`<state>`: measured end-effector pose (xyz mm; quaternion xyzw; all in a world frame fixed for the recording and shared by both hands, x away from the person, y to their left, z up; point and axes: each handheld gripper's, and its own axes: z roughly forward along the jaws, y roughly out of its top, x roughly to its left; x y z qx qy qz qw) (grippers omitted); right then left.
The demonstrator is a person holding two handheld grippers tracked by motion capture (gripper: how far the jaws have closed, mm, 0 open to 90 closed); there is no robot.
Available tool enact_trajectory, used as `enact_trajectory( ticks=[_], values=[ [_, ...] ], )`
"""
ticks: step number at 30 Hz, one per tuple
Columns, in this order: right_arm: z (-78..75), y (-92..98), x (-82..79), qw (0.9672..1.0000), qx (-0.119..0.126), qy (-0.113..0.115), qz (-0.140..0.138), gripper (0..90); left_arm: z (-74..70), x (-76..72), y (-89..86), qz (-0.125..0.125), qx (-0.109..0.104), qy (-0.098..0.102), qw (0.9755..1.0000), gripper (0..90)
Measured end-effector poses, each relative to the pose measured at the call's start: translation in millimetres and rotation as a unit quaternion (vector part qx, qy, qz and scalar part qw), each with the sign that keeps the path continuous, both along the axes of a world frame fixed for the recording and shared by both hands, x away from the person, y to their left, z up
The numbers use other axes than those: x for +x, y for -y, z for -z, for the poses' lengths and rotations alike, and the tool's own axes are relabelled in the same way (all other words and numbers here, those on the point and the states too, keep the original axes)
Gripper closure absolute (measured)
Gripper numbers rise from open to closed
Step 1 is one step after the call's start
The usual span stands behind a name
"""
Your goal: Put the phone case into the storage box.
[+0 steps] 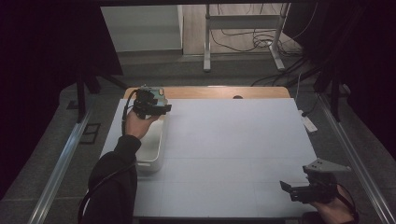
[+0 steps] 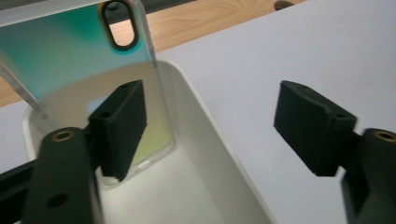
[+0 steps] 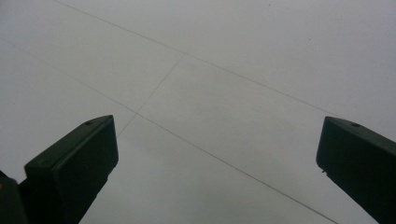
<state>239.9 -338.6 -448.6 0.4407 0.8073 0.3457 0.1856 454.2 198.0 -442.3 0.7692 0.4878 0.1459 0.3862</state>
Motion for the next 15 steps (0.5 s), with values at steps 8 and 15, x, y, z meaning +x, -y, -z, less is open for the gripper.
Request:
enact_trajectory(
  ticks=[8, 15],
  values=[
    [0.1, -0.4, 0.0, 1.0, -0.003, 0.0, 0.002, 0.0, -4.0, -6.5, 0.2, 0.02, -0.006, 0.001, 0.9998, 11.9],
    [0.4, -0.6, 0.1, 1.0, -0.003, 0.0, 0.001, 0.0, -8.0, -13.1, 3.1, 0.031, -0.003, 0.01, 0.9995, 5.0]
  ],
)
